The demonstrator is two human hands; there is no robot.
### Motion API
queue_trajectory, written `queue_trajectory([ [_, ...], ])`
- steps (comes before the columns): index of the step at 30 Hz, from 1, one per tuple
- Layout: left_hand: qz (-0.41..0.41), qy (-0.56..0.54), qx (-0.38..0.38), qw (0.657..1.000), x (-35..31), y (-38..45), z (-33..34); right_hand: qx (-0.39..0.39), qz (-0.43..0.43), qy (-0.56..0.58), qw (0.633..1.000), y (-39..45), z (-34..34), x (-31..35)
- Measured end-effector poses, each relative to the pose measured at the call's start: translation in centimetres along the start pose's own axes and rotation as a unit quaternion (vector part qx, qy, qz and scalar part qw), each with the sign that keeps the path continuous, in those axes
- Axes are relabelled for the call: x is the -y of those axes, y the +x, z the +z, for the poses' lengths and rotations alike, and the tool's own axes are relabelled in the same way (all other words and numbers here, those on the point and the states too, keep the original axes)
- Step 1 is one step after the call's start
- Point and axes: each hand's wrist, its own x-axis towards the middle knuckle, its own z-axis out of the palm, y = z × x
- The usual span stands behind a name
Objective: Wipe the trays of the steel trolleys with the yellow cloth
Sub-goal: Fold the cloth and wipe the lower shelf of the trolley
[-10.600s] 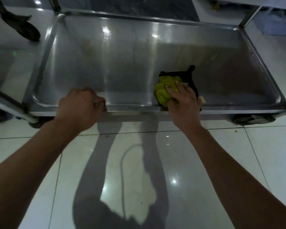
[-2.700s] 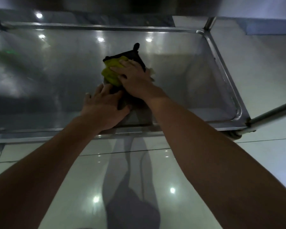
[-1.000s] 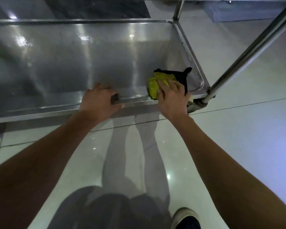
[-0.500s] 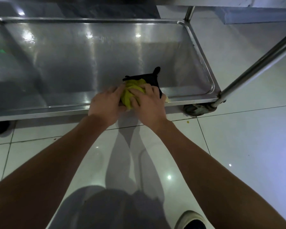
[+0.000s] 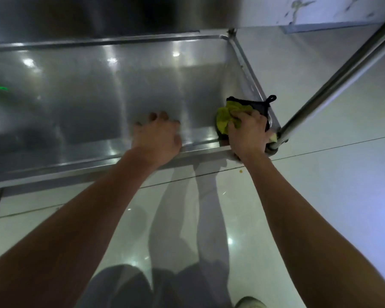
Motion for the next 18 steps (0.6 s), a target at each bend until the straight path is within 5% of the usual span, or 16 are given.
queue_trajectory([
  [11, 0.0, -0.07, -0.039, 0.997, -0.9, 0.6, 2.6, 0.035, -0.014, -0.08, 0.996, 9.7, 0.8, 0.5],
  [18, 0.0, -0.079, -0.022, 0.997, -0.7, 1.0, 2.8, 0.037, -0.075, 0.023, 0.996, 15.6, 1.3, 3.2],
])
